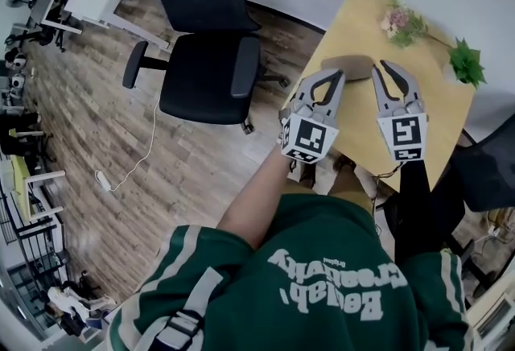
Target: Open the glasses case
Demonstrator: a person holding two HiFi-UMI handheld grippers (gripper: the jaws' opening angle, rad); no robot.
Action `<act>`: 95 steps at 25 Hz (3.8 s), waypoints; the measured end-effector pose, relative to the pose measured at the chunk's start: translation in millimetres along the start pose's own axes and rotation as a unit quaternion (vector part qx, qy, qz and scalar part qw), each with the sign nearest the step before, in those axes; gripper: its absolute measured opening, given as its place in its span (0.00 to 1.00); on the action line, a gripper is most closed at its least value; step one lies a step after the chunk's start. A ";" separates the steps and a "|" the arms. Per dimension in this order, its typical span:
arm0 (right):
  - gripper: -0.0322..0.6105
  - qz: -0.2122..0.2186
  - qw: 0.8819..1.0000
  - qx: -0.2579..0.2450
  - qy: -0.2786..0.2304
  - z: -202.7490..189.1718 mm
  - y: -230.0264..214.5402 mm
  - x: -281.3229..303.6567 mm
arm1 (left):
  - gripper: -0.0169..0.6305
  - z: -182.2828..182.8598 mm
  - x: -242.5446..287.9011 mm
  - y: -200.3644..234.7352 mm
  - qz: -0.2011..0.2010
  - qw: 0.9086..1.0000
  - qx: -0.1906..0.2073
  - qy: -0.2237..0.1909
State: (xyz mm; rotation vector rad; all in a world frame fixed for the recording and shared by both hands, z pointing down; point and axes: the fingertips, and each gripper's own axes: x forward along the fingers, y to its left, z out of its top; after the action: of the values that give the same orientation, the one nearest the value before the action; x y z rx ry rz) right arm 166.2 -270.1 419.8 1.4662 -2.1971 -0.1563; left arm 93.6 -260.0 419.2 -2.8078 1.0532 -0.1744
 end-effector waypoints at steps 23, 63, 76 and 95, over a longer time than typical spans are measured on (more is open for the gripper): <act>0.36 0.184 0.939 -0.258 0.135 -106.1 64.3 63.6 | 0.05 -71.5 9.6 8.2 0.053 0.994 -0.078 0.061; 0.25 0.163 0.916 -0.354 0.095 -132.2 73.2 85.4 | 0.05 -128.5 21.8 12.8 0.078 0.983 -0.119 0.118; 0.11 0.151 0.921 -0.349 0.083 -126.2 67.9 83.0 | 0.05 -170.4 37.2 12.8 0.073 0.977 -0.126 0.155; 0.09 0.146 0.925 -0.339 0.086 -123.7 67.4 83.0 | 0.05 -187.1 42.1 -1.1 0.049 0.973 -0.148 0.169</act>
State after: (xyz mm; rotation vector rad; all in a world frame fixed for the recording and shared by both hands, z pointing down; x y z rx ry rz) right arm 141.2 -295.0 579.4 0.7336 -1.9033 -0.5937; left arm 96.5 -303.4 605.9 -3.0511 1.3914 -0.5449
